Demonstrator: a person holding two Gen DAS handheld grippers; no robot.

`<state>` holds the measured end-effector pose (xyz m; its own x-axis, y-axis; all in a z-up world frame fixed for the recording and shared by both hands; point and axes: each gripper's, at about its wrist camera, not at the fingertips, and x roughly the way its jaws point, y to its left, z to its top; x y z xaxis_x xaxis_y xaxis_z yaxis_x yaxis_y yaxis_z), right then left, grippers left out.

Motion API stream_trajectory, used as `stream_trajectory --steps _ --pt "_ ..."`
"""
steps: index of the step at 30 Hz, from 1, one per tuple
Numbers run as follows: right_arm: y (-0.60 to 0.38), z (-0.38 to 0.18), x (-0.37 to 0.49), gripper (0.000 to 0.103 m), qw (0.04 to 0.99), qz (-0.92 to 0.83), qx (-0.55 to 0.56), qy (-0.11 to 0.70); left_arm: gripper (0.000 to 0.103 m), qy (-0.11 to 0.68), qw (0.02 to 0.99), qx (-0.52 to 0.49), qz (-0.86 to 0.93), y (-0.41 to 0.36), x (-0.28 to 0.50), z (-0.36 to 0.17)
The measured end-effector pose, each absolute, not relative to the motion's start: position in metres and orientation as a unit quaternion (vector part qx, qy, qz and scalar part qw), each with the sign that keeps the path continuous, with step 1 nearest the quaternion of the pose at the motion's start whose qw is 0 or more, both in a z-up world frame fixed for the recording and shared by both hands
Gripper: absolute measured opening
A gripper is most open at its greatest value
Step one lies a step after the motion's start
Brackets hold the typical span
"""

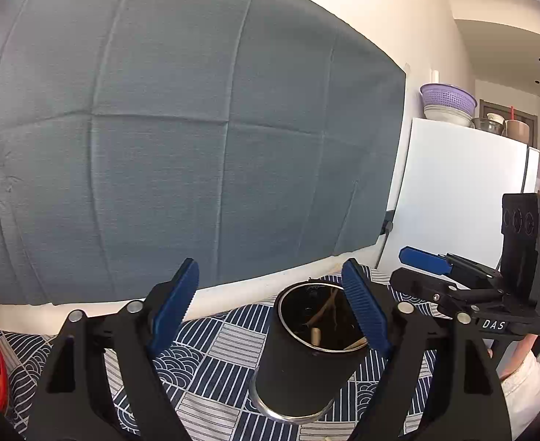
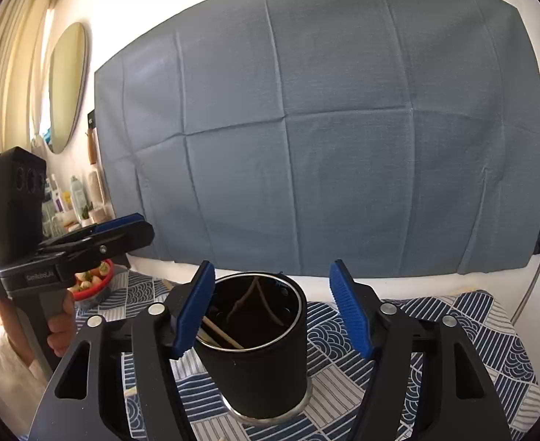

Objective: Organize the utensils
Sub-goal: 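Move both tools back toward the remaining chopsticks on the table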

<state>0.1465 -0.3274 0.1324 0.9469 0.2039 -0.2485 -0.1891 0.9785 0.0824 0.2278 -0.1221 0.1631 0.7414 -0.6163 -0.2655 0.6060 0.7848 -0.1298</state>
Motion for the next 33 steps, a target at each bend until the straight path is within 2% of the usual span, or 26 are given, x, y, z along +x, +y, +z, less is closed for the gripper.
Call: stream_trajectory --steps 1,4,21,33 --pt "-0.326 0.133 0.144 0.072 0.986 0.099 0.027 0.128 0.089 0.148 0.934 -0.019 -0.324 -0.119 0.227 0.164" --pt "-0.322 0.135 0.136 0.085 0.988 0.090 0.023 0.124 0.097 0.145 0.940 -0.020 -0.309 -0.106 0.220 0.165" --pt "-0.311 0.124 0.118 0.090 0.986 0.047 0.018 0.158 0.097 0.196 0.949 0.007 -0.246 -0.027 0.213 0.141" --pt "-0.304 0.095 0.124 0.090 0.977 0.009 0.011 0.214 0.097 0.320 0.931 0.027 -0.175 0.016 0.223 0.102"
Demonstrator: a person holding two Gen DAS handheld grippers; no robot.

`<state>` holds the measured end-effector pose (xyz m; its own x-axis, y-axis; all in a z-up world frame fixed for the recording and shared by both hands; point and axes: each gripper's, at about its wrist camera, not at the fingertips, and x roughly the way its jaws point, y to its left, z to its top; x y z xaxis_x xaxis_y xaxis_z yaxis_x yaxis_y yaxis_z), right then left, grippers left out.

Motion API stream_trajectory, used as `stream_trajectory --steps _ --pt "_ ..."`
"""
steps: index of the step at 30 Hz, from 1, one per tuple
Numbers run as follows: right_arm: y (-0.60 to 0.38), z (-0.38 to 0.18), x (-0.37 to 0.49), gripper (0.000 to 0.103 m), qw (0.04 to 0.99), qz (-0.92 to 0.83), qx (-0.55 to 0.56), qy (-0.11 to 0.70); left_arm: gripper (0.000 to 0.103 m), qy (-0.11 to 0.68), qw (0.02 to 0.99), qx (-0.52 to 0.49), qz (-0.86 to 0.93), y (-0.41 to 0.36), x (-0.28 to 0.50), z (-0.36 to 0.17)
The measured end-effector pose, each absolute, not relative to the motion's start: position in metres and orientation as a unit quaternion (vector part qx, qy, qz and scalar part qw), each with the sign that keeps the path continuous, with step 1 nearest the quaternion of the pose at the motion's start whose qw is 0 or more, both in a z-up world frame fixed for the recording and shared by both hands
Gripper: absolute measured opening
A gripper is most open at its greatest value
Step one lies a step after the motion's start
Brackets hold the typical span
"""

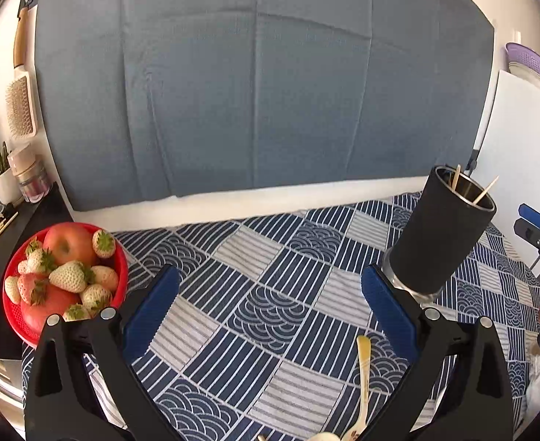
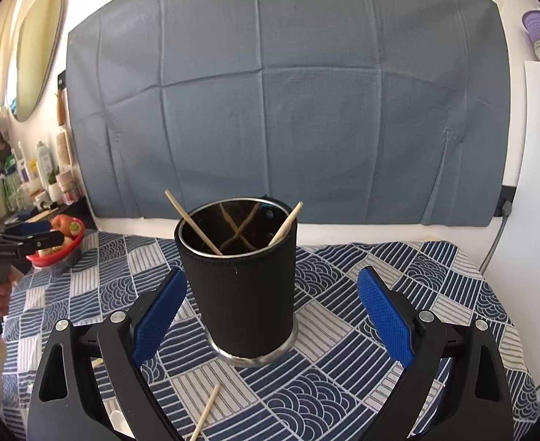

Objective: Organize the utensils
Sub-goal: 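Move both tools back toward the remaining chopsticks on the table, then close the left tool on one chopstick while the right tool grasps another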

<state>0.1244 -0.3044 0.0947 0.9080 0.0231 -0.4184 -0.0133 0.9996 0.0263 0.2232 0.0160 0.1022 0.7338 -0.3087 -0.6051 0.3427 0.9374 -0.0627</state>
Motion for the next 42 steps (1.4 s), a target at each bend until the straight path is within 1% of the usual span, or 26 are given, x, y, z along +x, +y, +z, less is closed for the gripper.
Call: stream_trajectory --steps 4,10,14,20,30,42 --pt "-0.301 0.082 0.126 0.090 0.970 0.007 -0.001 0.243 0.097 0.365 0.918 0.036 -0.152 0.024 0.219 0.086" --pt "-0.298 0.062 0.127 0.090 0.960 0.001 -0.011 0.279 0.097 0.424 0.893 0.021 -0.148 0.039 0.212 0.068" --pt "-0.297 0.049 0.130 0.090 0.954 -0.002 -0.015 0.301 0.097 0.444 0.881 0.036 -0.160 0.040 0.205 0.060" --pt "-0.293 0.022 0.140 0.090 0.933 0.016 0.017 0.358 0.097 0.467 0.870 0.038 -0.152 0.044 0.191 0.044" --pt "-0.278 -0.008 0.134 0.090 0.901 0.034 0.014 0.432 0.097 0.517 0.844 0.053 -0.132 0.054 0.159 0.015" --pt "-0.266 -0.032 0.125 0.090 0.875 0.032 0.004 0.484 0.097 0.537 0.829 0.064 -0.142 0.044 0.125 0.001"
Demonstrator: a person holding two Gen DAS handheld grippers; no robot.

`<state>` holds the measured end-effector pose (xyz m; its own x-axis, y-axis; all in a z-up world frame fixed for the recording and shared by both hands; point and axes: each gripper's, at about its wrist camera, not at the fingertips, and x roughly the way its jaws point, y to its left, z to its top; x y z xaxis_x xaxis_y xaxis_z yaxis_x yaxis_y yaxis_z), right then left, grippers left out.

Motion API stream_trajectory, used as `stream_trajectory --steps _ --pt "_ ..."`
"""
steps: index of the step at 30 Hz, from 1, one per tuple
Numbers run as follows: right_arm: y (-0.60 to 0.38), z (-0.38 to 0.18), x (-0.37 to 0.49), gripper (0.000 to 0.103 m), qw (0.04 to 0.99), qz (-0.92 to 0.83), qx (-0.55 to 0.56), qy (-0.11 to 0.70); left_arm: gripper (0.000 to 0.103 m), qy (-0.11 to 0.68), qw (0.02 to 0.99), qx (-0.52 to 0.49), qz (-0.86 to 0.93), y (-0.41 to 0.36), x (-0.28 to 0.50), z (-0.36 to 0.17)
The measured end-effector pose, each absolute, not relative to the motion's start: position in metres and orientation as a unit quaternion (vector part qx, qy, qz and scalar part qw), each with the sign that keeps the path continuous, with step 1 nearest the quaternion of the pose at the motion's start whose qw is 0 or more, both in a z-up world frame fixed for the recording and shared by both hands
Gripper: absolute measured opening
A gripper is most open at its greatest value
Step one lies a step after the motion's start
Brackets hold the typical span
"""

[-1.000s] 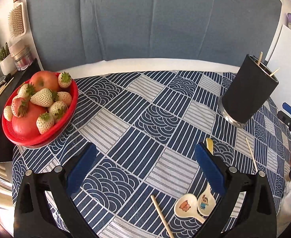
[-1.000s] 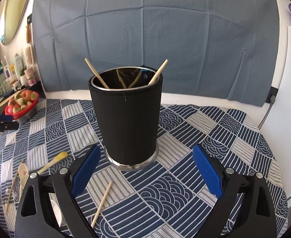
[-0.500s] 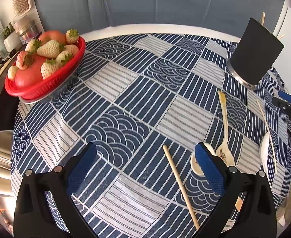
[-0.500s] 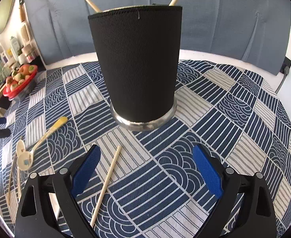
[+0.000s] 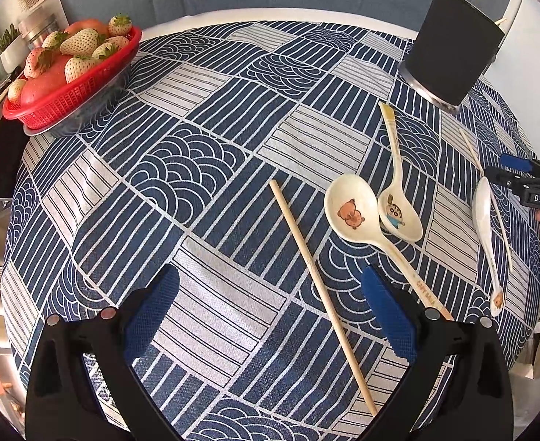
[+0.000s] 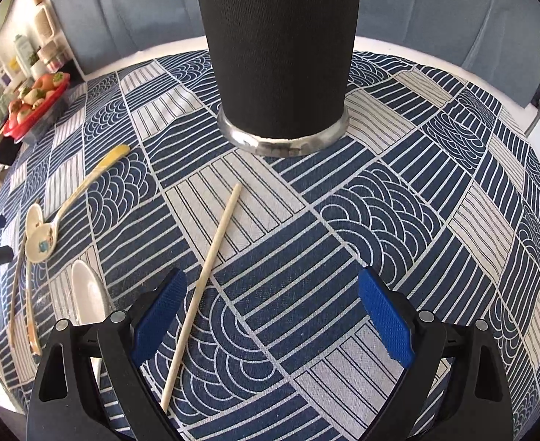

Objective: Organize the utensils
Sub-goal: 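Close the left tool on one chopstick while the right tool grasps another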

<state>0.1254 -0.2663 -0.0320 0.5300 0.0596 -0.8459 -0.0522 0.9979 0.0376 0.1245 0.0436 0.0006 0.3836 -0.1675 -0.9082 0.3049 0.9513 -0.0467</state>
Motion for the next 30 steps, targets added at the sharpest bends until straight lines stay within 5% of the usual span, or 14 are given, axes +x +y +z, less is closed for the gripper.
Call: stream_trajectory --steps 30 --pt "-0.266 -0.035 0.130 0.095 0.857 0.013 -0.008 0.515 0.099 0.526 0.846 0.053 -0.069 0.057 0.097 -0.017"
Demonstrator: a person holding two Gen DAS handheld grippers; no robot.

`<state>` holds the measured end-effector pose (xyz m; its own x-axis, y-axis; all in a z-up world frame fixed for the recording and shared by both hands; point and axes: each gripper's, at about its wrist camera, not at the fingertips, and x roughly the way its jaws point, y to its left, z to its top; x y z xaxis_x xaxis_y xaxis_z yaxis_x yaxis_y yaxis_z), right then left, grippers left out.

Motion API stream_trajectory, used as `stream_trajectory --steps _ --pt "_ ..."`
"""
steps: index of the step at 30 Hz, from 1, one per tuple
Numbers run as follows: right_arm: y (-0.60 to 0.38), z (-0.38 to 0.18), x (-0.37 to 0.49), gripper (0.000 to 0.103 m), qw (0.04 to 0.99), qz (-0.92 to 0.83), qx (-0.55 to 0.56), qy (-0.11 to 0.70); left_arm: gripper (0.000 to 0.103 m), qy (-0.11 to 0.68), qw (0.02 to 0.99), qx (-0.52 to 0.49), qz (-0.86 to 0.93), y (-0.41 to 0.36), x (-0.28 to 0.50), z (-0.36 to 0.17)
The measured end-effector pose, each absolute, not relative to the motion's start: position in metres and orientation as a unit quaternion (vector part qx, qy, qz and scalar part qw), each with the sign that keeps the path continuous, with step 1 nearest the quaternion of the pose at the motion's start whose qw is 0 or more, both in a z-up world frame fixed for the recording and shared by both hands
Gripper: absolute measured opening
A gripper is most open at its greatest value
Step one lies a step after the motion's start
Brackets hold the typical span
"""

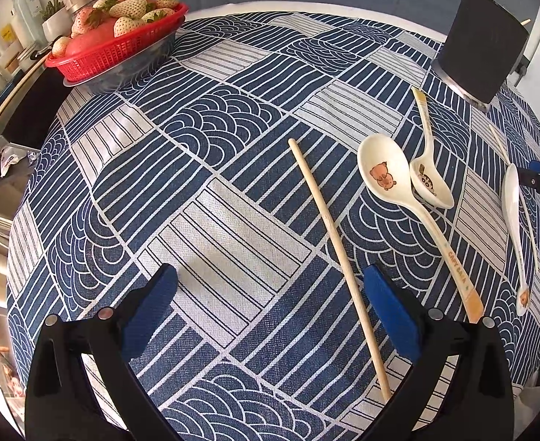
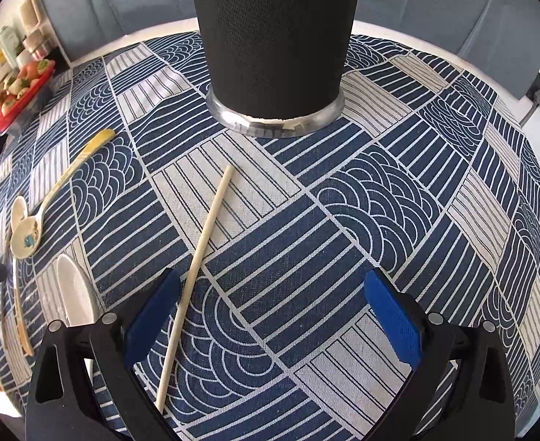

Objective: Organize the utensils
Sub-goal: 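Close the left tool on one chopstick while the right tool grasps another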

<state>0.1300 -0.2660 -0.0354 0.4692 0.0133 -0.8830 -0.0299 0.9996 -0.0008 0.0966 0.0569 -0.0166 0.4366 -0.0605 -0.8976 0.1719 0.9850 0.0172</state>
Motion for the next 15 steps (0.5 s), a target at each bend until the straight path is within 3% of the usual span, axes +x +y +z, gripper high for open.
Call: stream_trajectory --steps 4,6,7,8,9,10,12,15 --pt "-0.271 -0.035 0.128 0.094 0.847 0.017 -0.012 0.531 0.099 0.515 0.854 0.046 -0.061 0.067 0.094 -0.018" --pt "-0.275 -0.033 0.125 0.089 0.846 0.027 -0.019 0.532 0.097 0.514 0.855 0.042 -0.056 0.072 0.093 -0.018" --pt "-0.277 -0.030 0.123 0.076 0.848 0.030 -0.021 0.529 0.091 0.512 0.856 0.046 -0.059 0.074 0.092 -0.017" --pt "-0.280 -0.027 0.121 0.052 0.849 0.032 -0.022 0.528 0.086 0.512 0.856 0.046 -0.060 0.076 0.091 -0.014" --pt "-0.286 -0.024 0.119 0.037 0.848 0.032 -0.019 0.529 0.067 0.511 0.856 0.045 -0.060 0.080 0.090 -0.011" --pt "-0.292 -0.024 0.118 0.009 0.847 0.028 -0.018 0.531 0.040 0.511 0.856 0.045 -0.060 0.083 0.091 -0.007" --pt "-0.304 -0.024 0.116 0.005 0.848 0.024 -0.014 0.529 0.010 0.518 0.852 0.044 -0.064 0.090 0.095 -0.005" --pt "-0.319 -0.023 0.113 0.005 0.849 -0.002 -0.016 0.527 0.005 0.527 0.845 0.050 -0.074 0.092 0.102 -0.005"
